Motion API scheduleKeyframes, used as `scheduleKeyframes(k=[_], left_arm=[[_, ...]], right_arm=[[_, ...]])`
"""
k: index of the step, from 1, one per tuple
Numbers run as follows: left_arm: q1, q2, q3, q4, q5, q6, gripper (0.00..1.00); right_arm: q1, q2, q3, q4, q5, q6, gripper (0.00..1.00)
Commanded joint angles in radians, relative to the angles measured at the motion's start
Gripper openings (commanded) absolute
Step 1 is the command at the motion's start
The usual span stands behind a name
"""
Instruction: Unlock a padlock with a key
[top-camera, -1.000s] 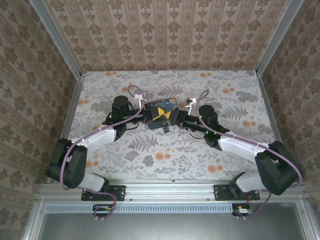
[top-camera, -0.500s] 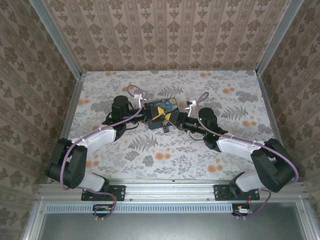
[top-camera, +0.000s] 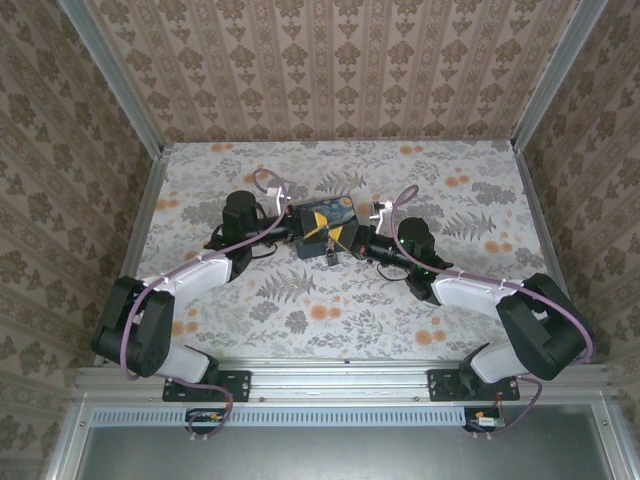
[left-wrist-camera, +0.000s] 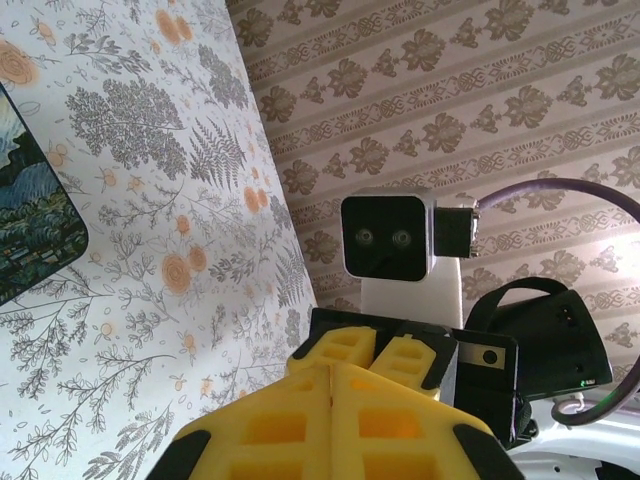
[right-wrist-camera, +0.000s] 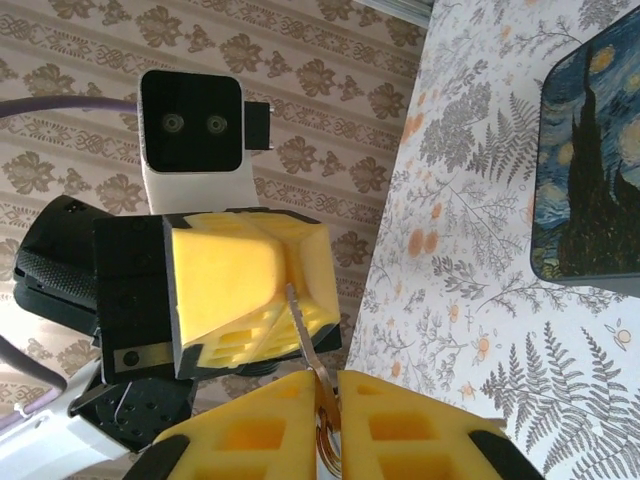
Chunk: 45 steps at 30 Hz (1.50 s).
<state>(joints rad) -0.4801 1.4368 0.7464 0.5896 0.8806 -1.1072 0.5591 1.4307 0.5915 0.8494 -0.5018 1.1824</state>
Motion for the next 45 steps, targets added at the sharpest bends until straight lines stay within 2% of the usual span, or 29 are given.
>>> scheduleKeyframes(k=[1,7,12,14,18,24,28,31,37,43,45], left_arm=[[0.0,-0.024,0.004,0.041,0.018,-0.006,0.0],[0.0,-0.025,-0.007,0.041,0.012,-0.007,0.0],[0.007,-0.026,-0.012,0.03,0.008,0.002,0.0],[0.012,-0.029,-0.01,0.012,0.012,0.016,0.15],[0.019,-0.055,0.011,-0.052,0.036,0.081,0.32],[0.005,-0.123,0.096,-0.398,0.026,0.364,0.43],[-0.067,-0.124,0.18,-0.66,-0.003,0.619,0.44],[-0.081,-0.123,0.188,-0.714,-0.017,0.687,0.42],[-0.084,-0.098,0.191,-0.771,-0.051,0.741,0.4],[-0.104,-0.083,0.179,-0.705,-0.018,0.714,0.39],[-0.111,-0.078,0.181,-0.699,-0.015,0.712,0.35]], right_arm=[[0.004,-0.027,-0.018,0.053,0.02,-0.008,0.11],[0.004,-0.078,-0.041,0.045,0.06,-0.031,0.02],[0.004,-0.12,-0.053,-0.021,0.09,-0.062,0.0],[0.002,-0.147,-0.041,-0.123,0.102,-0.11,0.0],[0.002,-0.2,-0.013,-0.318,0.113,-0.229,0.0],[-0.004,-0.27,0.016,-0.518,0.117,-0.371,0.0],[-0.011,-0.273,0.059,-0.594,0.03,-0.449,0.0],[-0.014,-0.267,0.091,-0.639,-0.033,-0.49,0.0],[-0.016,-0.262,0.127,-0.693,-0.097,-0.531,0.0],[-0.016,-0.228,0.143,-0.684,-0.137,-0.525,0.0],[-0.016,-0.22,0.145,-0.675,-0.146,-0.521,0.0]])
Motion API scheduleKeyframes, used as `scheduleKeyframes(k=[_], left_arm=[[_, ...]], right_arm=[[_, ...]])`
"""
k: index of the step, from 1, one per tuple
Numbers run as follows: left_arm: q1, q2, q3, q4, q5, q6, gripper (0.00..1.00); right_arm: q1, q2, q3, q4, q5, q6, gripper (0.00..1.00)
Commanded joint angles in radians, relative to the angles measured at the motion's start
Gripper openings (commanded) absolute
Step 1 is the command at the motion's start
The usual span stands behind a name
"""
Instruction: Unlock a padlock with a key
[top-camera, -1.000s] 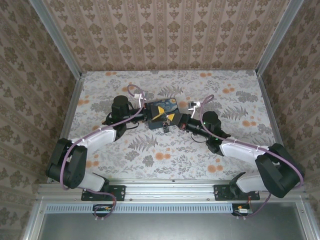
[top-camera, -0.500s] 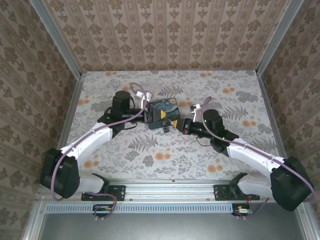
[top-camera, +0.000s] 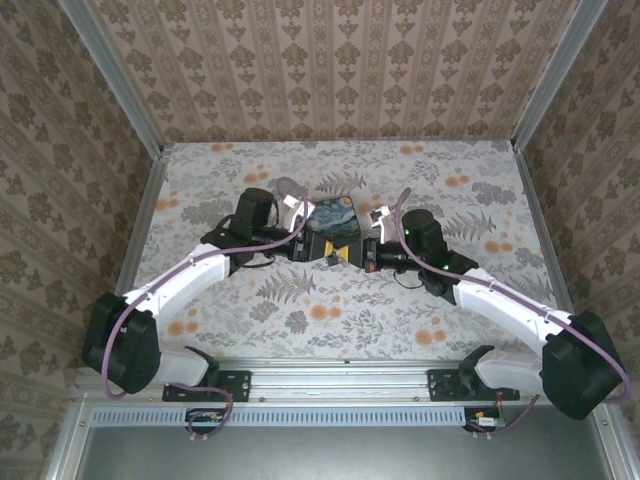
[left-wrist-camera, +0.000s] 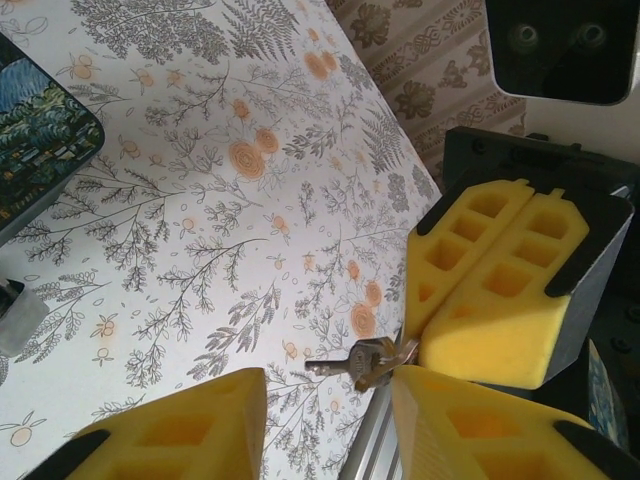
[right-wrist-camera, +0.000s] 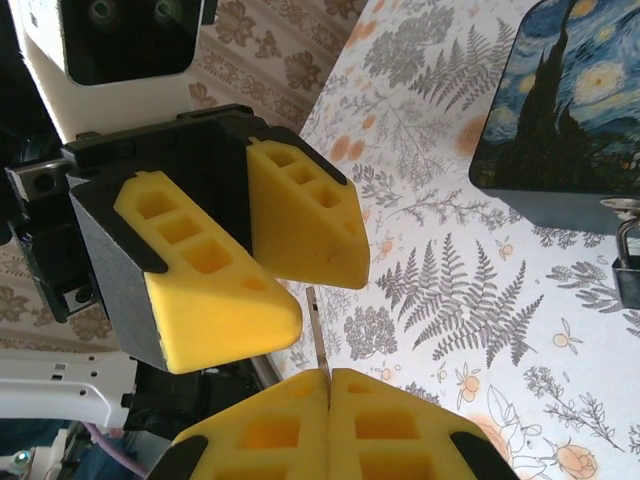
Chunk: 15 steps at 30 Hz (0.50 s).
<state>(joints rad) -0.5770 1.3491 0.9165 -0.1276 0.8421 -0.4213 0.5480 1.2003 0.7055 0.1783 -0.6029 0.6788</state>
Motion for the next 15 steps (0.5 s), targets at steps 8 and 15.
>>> scheduleKeyframes(k=[8,15], left_arm=[[-0.027,0.012,0.004,0.043,0.055,0.028,0.15],[-0.041,0.014,-0.015,0.093,0.063,0.002,0.0]], right_arm=[[-0.005,0.037,0.038,0.003,-0.069,-0.017,0.0],[-0.017,0.035,0.021,0.044,-0.073,0.008,0.0]])
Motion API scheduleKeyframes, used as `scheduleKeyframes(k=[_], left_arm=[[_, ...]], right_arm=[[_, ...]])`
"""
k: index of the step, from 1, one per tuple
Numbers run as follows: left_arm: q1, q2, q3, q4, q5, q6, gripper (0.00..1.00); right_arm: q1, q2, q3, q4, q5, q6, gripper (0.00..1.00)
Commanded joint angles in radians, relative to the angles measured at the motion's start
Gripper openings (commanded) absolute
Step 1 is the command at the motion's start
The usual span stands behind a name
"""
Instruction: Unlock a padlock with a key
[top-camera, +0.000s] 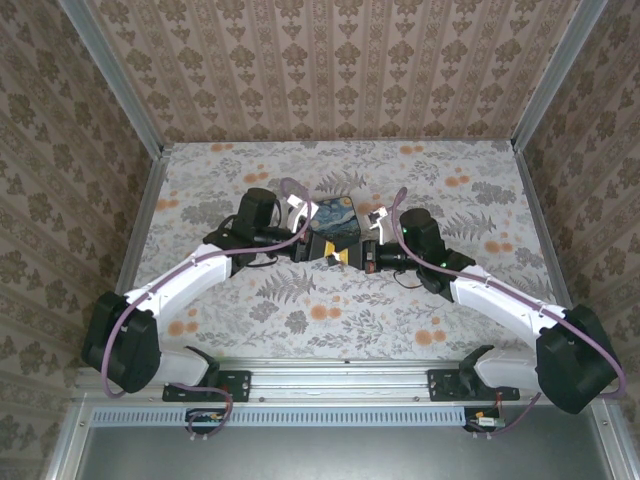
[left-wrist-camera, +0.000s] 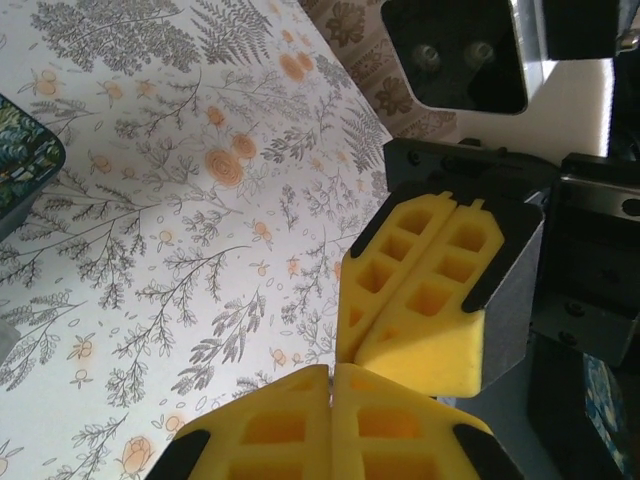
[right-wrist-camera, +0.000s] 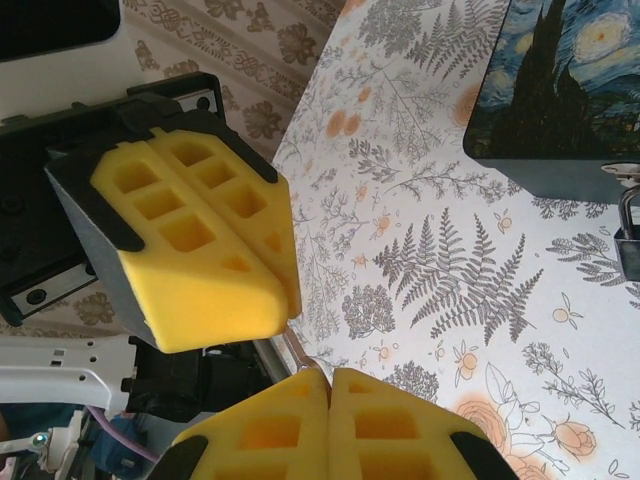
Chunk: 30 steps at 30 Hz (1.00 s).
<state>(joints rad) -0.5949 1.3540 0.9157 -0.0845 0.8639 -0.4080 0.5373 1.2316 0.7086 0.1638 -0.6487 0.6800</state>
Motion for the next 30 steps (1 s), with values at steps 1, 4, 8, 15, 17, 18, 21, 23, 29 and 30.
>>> scheduleKeyframes(k=[1,4,8,15,17,18,21,23,29,30], left_arm=[[-0.021,0.008,-0.025,0.084,0.04,-0.036,0.0],[-0.014,0.002,-0.069,0.21,0.012,-0.133,0.0],[-0.006,-0.01,-0.128,0.397,-0.009,-0.263,0.0],[0.022,-0.038,-0.171,0.52,0.007,-0.355,0.0],[0.024,-0.048,-0.179,0.533,0.01,-0.368,0.0],[0.025,-0.053,-0.181,0.538,0.008,-0.373,0.0],[0.027,-0.064,-0.187,0.547,0.004,-0.386,0.0],[0.03,-0.069,-0.187,0.551,-0.002,-0.391,0.0],[0.032,-0.07,-0.184,0.566,-0.005,-0.403,0.0],[0.032,-0.07,-0.185,0.566,-0.005,-0.403,0.0]], right_arm=[[-0.012,0.004,0.007,0.084,-0.034,0.023,0.0],[-0.03,0.006,-0.03,0.185,-0.065,0.08,0.08],[-0.051,0.005,-0.072,0.299,-0.069,0.154,0.2],[-0.072,-0.007,-0.106,0.368,-0.042,0.197,0.31],[-0.079,-0.014,-0.112,0.373,-0.034,0.195,0.34],[-0.079,-0.014,-0.112,0.375,-0.036,0.192,0.35],[-0.08,-0.003,-0.11,0.379,-0.047,0.192,0.37],[-0.079,0.005,-0.118,0.413,-0.054,0.209,0.37],[-0.079,0.014,-0.129,0.493,-0.071,0.252,0.37],[-0.079,0.012,-0.129,0.495,-0.075,0.255,0.36]])
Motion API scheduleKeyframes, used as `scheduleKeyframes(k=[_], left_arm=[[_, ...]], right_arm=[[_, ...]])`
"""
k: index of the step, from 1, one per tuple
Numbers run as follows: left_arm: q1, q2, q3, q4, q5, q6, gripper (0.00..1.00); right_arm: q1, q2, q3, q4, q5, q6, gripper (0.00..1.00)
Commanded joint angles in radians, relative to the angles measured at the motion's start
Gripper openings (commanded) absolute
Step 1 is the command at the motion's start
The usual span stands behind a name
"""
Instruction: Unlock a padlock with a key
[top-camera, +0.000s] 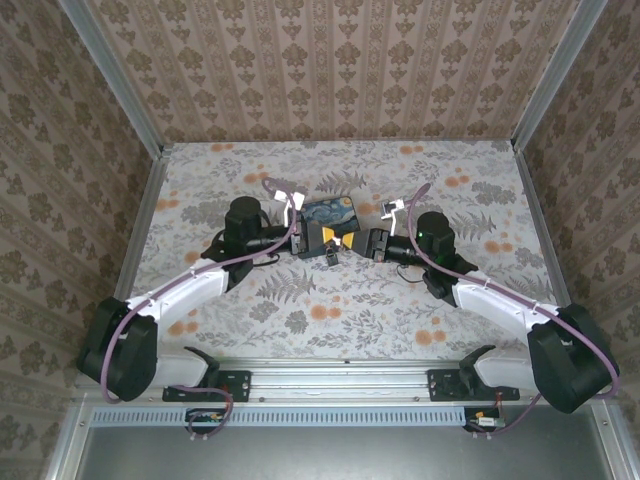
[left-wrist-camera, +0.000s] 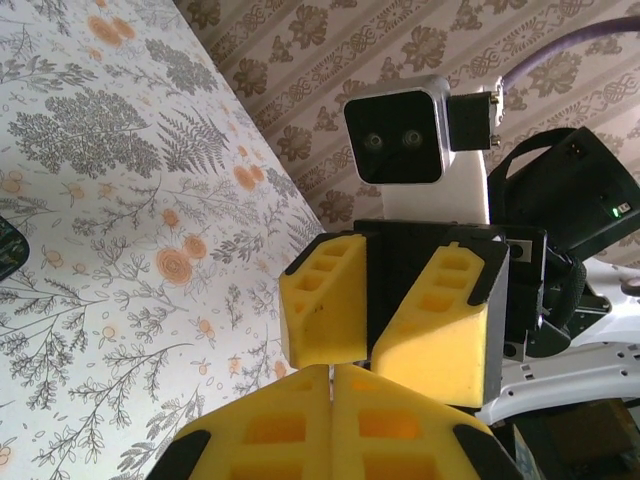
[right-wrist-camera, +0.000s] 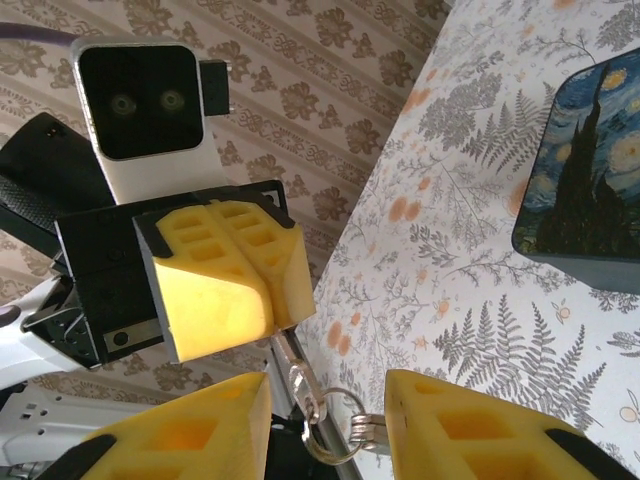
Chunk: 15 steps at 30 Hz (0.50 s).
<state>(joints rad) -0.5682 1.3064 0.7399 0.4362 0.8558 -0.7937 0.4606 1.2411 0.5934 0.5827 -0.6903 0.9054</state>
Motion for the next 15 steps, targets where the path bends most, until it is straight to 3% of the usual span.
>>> scheduleKeyframes(k=[1,15], left_arm=[[0.007,-0.024,-0.008,0.048,0.002,-0.019,0.0],[0.008,-0.016,-0.007,0.083,-0.002,-0.041,0.0]], right_arm=[[-0.002,0.001,-0.013,0.075,-0.036,0.031,0.36],[0.027,0.029,-0.002,0.111,-0.045,0.05,0.38]])
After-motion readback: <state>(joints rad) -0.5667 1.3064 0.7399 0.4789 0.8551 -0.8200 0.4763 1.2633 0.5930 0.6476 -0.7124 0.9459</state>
